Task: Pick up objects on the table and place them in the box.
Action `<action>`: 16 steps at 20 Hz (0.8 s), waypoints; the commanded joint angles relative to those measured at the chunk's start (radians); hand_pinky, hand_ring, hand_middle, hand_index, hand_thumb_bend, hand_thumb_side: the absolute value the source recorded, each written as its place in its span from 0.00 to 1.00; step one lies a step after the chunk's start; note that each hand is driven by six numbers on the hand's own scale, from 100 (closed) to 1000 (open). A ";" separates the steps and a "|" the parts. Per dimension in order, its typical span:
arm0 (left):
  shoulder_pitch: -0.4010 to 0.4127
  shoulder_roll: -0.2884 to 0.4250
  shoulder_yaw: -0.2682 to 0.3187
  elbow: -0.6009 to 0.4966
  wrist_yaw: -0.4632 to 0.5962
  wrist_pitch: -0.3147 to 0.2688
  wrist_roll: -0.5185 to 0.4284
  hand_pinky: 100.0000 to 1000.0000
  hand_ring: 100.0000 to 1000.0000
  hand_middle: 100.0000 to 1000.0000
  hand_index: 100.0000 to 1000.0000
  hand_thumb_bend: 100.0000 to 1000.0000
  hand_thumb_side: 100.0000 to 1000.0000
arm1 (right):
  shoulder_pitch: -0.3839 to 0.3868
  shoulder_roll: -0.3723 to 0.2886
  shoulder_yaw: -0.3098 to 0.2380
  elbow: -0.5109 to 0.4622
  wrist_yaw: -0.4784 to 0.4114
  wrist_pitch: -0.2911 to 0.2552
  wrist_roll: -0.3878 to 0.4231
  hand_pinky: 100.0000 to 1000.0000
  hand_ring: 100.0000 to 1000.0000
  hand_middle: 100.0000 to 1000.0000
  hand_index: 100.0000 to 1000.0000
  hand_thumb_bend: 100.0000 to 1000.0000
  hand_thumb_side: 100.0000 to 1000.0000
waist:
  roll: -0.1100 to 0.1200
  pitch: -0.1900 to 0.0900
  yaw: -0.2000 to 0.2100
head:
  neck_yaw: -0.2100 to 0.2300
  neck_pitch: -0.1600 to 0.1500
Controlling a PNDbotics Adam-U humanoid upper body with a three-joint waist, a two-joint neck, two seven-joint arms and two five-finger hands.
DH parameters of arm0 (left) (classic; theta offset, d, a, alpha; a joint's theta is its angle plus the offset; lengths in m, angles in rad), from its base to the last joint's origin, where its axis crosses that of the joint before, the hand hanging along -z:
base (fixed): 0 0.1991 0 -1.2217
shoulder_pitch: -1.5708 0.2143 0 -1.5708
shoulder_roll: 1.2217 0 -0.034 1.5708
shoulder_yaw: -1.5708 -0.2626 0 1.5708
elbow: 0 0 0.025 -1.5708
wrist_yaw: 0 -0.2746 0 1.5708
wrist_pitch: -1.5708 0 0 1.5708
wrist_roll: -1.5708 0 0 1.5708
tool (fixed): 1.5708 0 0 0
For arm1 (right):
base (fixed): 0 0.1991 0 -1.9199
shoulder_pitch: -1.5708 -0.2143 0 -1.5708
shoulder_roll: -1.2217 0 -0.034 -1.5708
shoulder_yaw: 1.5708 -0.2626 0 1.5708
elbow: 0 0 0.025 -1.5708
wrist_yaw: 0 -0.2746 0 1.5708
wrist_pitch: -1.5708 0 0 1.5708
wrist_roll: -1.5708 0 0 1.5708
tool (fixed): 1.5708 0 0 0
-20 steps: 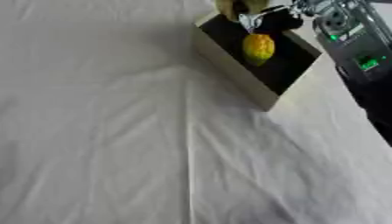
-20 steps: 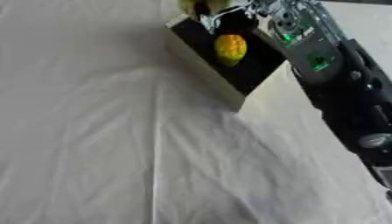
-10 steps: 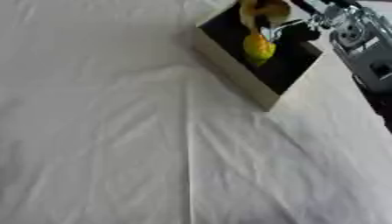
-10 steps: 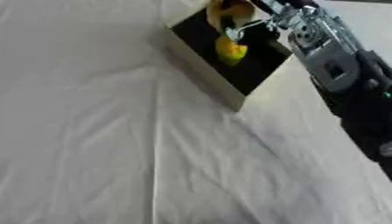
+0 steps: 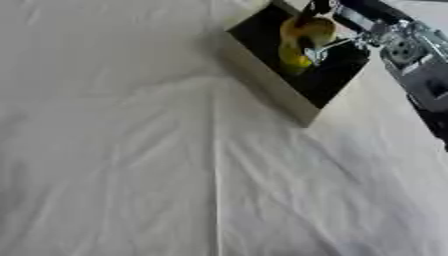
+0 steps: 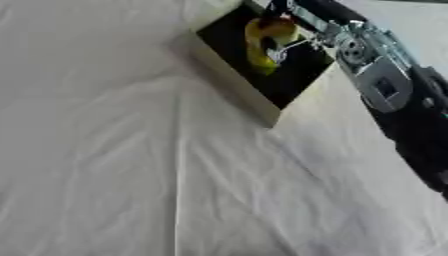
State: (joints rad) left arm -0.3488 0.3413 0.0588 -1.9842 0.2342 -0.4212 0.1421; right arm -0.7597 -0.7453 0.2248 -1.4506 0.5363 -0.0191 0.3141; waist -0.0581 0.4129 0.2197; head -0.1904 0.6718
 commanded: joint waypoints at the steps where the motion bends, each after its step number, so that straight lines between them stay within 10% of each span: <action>1: -0.007 0.005 0.001 -0.016 0.005 0.003 -0.002 0.89 0.80 0.80 0.88 0.00 0.61 | -0.011 -0.034 -0.017 0.018 0.037 -0.017 0.018 0.86 0.86 0.74 0.85 0.07 0.00 | 0.005 -0.025 0.000 | 0.003 -0.007; 8: -0.007 0.004 -0.001 -0.016 0.007 0.007 -0.007 0.89 0.81 0.80 0.88 0.00 0.61 | -0.004 -0.042 -0.043 0.006 0.131 -0.033 -0.034 0.89 0.92 0.81 0.91 0.30 0.22 | 0.004 -0.028 -0.002 | 0.005 -0.007; 16: -0.004 0.004 0.000 -0.016 0.010 0.010 -0.012 0.89 0.81 0.80 0.88 0.00 0.61 | 0.012 -0.060 -0.090 -0.100 0.086 -0.021 -0.054 0.89 0.91 0.79 0.90 0.22 0.18 | 0.005 -0.035 -0.006 | 0.010 -0.008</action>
State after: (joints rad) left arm -0.3488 0.3336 0.0583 -1.9842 0.2423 -0.4123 0.1332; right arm -0.7370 -0.7614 0.1588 -1.5104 0.6393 -0.0452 0.2660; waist -0.0578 0.4052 0.2153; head -0.1852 0.6718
